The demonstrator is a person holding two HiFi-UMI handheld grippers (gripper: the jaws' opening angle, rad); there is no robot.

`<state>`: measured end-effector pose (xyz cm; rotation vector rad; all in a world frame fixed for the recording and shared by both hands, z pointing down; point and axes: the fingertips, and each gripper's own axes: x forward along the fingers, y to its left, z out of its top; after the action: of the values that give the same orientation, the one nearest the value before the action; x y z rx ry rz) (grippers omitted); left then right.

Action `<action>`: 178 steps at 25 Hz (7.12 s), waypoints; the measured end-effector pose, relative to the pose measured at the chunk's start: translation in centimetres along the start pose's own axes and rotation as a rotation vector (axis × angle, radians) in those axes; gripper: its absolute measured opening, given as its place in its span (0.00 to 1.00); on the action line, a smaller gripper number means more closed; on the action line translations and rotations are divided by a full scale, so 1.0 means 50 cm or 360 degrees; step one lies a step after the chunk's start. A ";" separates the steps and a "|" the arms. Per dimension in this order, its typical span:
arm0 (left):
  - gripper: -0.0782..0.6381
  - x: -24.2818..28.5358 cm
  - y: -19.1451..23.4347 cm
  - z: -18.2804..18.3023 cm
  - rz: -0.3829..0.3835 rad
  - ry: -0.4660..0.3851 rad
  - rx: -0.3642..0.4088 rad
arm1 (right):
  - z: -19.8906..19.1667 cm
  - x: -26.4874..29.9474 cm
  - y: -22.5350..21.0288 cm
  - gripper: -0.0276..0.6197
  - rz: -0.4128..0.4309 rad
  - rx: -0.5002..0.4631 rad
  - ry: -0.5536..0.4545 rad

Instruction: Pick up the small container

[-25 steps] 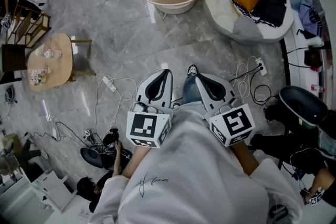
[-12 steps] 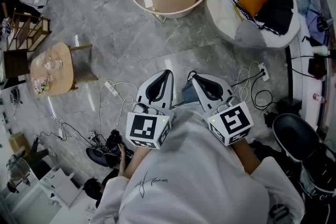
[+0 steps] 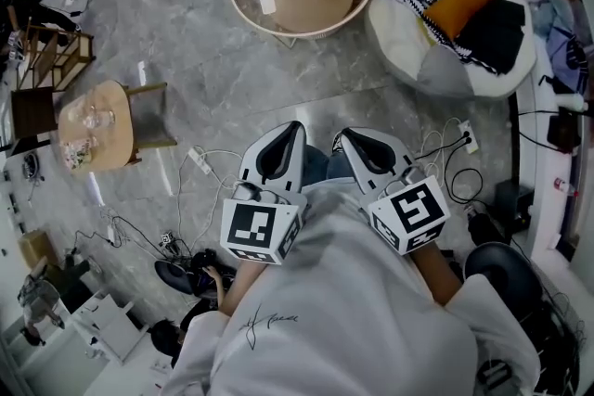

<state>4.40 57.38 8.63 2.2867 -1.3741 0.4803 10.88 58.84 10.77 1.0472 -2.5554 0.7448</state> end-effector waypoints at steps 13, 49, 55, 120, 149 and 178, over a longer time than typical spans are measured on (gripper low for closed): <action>0.13 0.034 0.021 0.031 -0.0044 -0.0063 -0.0014 | 0.027 0.025 -0.039 0.07 -0.0125 -0.0111 0.0020; 0.13 0.296 0.460 0.338 -0.0255 -0.0149 0.0076 | 0.387 0.482 -0.110 0.07 -0.0130 -0.0170 -0.0077; 0.13 0.312 0.531 0.352 -0.0260 -0.0169 0.0044 | 0.429 0.545 -0.121 0.07 -0.0217 -0.0210 -0.0089; 0.13 0.731 0.642 0.326 -0.0035 0.0161 -0.0209 | 0.454 0.786 -0.549 0.07 -0.0118 -0.0148 0.0098; 0.13 0.863 0.659 0.203 0.0020 0.0260 -0.0289 | 0.318 0.897 -0.665 0.07 -0.0075 -0.0085 0.0172; 0.13 1.042 0.746 0.053 0.0025 0.0326 -0.0305 | 0.184 1.045 -0.826 0.07 -0.0232 -0.0024 0.0163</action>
<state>-5.20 1.71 39.01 2.0152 -1.2792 0.5468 3.33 -0.96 40.50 1.1458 -2.3664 0.7195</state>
